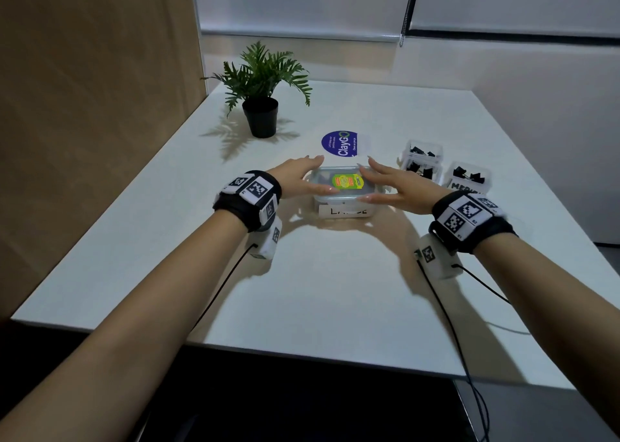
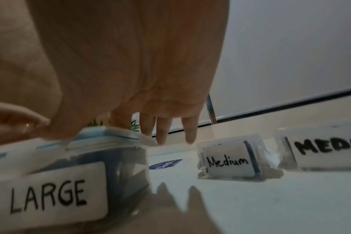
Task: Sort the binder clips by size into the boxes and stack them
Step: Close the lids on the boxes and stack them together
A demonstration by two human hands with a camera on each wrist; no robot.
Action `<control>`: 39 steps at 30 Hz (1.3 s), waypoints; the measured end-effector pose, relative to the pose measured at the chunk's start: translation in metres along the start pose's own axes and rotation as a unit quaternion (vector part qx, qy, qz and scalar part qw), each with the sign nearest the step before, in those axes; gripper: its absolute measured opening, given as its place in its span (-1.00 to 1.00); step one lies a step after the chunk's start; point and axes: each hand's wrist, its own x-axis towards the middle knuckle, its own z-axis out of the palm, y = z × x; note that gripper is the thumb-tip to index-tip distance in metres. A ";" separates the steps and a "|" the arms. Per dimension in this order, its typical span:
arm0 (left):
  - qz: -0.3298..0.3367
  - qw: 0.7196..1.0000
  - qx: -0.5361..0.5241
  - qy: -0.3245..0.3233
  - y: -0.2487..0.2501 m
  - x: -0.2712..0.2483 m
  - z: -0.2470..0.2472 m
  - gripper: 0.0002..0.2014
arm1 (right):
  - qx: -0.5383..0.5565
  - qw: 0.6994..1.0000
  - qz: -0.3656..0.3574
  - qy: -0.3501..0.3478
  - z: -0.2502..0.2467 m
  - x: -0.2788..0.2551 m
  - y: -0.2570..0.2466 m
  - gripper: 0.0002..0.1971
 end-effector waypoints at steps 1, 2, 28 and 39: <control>-0.008 1.000 0.004 -0.007 0.002 0.002 -0.002 -0.17 | 0.027 1.000 0.012 -0.009 0.001 0.001 0.002 -0.22; -0.016 1.000 0.006 -0.015 0.003 0.004 -0.004 -0.16 | 0.067 0.997 0.026 -0.012 0.001 0.001 0.002 -0.19; -0.195 0.943 -0.262 -0.062 -0.001 0.007 0.003 -0.37 | 0.132 0.978 0.140 -0.079 -0.036 0.069 -0.043 -0.47; -0.196 0.945 -0.261 0.014 -0.014 0.026 -0.009 -0.53 | 0.005 0.987 0.137 -0.081 -0.021 0.079 -0.038 -0.45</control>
